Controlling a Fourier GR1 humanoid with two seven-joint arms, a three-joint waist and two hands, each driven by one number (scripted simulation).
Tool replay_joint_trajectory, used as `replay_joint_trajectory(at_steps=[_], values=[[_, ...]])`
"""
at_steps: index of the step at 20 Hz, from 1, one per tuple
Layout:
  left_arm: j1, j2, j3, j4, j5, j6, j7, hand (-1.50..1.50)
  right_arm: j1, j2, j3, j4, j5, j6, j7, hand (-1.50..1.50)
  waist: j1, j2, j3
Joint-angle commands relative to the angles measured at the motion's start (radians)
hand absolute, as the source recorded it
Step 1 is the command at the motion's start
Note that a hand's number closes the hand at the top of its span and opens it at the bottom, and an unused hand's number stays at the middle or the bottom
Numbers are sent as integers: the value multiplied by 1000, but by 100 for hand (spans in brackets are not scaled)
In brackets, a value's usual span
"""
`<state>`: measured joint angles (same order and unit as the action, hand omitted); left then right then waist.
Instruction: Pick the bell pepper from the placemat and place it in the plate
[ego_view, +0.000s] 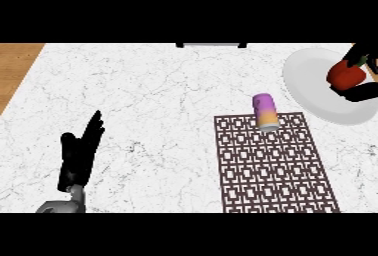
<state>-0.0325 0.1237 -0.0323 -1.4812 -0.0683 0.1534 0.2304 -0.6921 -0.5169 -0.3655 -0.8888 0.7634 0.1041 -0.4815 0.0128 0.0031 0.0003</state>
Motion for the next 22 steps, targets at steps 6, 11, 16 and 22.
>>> replay_joint_trajectory(at_steps=[6, 11, 16, 22], values=[[-33, -6, -1, 43, -8, -18, -9, 0, -187, -73, -12, 451, 83, -174, -80, 150, 28, 13, 2], [-54, -11, -2, 20, -5, -19, -1, 0, -206, -102, 8, 586, 134, -212, -105, 150, 41, 19, 3], [-61, -18, -22, -4, -9, -24, 28, 0, -199, -150, 52, 674, 183, -115, -134, 150, 55, 27, 4], [-72, -25, -40, -7, -30, -18, 32, 0, -236, -182, 110, 751, 247, 20, -94, -150, 73, 33, 6]])
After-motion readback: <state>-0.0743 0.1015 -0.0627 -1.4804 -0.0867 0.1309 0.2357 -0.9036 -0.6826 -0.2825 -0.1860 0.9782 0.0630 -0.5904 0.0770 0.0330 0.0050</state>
